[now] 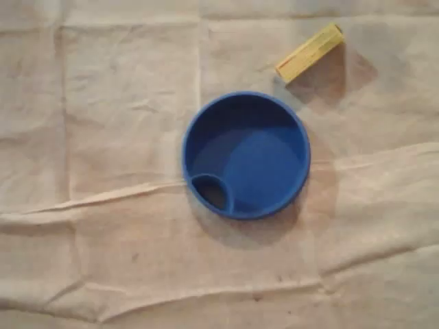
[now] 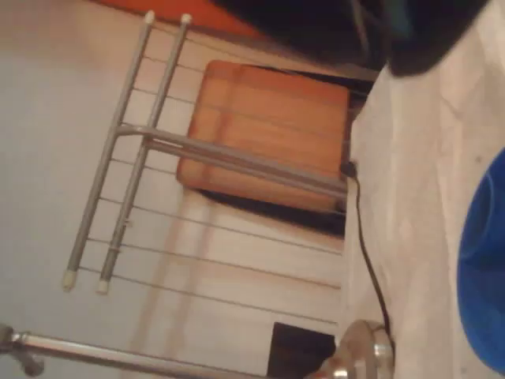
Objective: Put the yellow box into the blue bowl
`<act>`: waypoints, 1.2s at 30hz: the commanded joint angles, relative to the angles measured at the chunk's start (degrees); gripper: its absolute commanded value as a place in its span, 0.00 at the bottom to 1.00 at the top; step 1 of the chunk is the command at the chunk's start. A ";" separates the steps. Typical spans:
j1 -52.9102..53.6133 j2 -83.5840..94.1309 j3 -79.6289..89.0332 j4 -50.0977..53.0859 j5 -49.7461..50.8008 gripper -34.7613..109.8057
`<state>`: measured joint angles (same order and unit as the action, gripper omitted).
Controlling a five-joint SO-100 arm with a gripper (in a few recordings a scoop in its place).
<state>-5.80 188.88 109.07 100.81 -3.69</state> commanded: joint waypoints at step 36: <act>0.09 1.14 -0.26 0.00 -0.44 0.24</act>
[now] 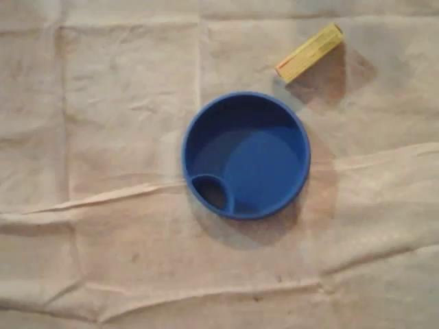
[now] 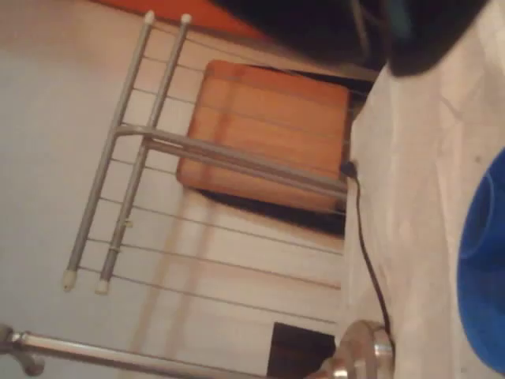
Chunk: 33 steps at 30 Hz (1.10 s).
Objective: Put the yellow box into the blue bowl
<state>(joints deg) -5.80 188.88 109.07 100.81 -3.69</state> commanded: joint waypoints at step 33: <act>0.79 -52.12 -3.60 -1.58 -31.03 0.24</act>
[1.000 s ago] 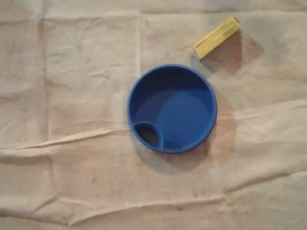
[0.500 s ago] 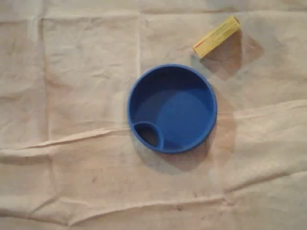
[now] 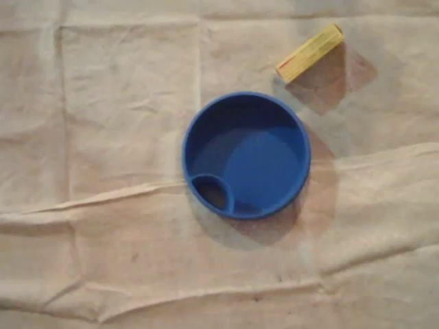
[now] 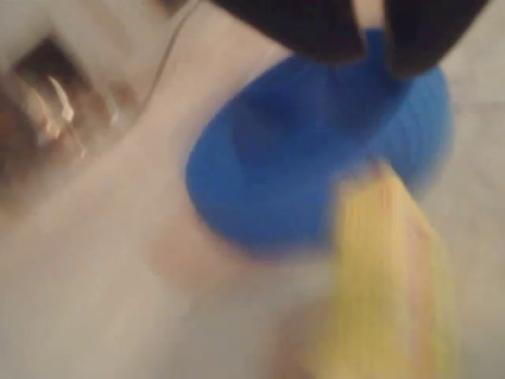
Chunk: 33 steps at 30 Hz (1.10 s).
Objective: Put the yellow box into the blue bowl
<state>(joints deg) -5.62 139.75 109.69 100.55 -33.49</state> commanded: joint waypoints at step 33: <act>8.88 -31.90 -7.56 -10.90 -1.41 0.43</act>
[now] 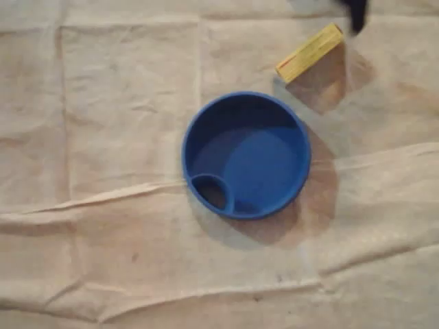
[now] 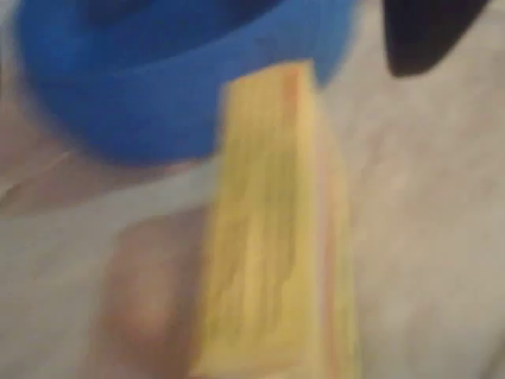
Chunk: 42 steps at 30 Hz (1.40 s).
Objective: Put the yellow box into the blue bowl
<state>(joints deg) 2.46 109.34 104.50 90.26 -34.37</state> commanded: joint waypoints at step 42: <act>-1.93 -11.34 4.57 -10.99 -0.70 0.48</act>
<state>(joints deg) 1.76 96.77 109.86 80.16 -34.37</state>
